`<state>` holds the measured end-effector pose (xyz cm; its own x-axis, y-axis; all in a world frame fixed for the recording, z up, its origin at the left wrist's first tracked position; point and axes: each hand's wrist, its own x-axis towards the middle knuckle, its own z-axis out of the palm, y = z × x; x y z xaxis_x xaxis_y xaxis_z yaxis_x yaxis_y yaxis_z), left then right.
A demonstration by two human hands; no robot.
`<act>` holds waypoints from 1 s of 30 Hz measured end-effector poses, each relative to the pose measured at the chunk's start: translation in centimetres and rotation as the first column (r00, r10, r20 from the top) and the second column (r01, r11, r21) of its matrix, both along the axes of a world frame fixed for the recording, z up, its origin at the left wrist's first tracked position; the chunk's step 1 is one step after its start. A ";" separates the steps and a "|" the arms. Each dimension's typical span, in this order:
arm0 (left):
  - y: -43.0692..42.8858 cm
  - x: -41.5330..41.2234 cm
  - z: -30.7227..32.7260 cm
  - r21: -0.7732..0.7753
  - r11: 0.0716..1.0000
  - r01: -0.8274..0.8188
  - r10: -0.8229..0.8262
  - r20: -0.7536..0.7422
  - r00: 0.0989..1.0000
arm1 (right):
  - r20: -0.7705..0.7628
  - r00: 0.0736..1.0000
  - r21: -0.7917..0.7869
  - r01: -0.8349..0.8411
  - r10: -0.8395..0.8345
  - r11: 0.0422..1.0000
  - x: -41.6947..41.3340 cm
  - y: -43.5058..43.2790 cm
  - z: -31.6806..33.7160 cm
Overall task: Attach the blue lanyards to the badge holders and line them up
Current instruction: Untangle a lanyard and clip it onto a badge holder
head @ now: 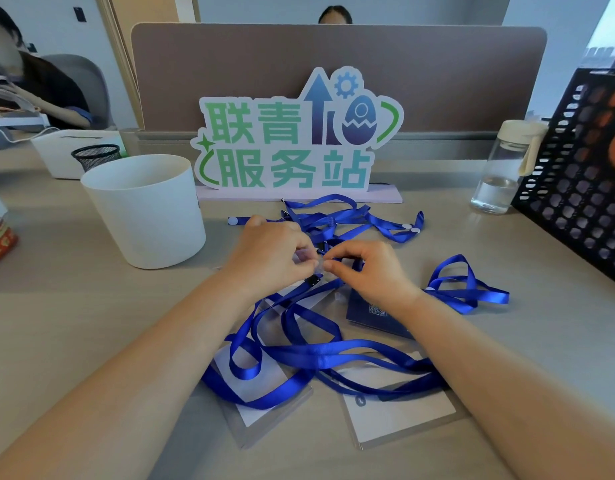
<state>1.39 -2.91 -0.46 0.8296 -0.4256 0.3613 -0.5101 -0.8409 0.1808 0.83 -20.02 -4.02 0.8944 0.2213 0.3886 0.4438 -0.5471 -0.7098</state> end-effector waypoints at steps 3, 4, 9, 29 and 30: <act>-0.1 0.1 -0.3 -0.012 1.000 0.000 0.000 -0.014 1.000 | 0.010 1.000 -0.050 -0.014 0.014 0.999 0.0 0.0 -0.1; -0.1 0.1 -0.4 -0.013 1.000 0.000 0.000 -0.014 1.000 | 0.016 1.000 -0.058 -0.019 0.020 0.998 0.0 0.1 -0.1; -0.1 0.0 -0.4 -0.019 1.000 0.006 -0.006 -0.007 1.000 | 0.045 0.999 -0.072 -0.026 0.029 0.997 -0.2 0.1 0.0; 3.4 -0.5 3.8 -0.079 0.996 0.048 -0.062 -0.182 0.981 | 0.087 0.996 -0.105 -0.013 0.022 0.994 0.3 -0.5 2.5; 4.0 -0.6 4.2 -0.101 0.994 0.046 -0.068 -0.234 0.970 | 0.067 0.997 -0.113 -0.023 0.031 0.993 0.3 -0.4 3.1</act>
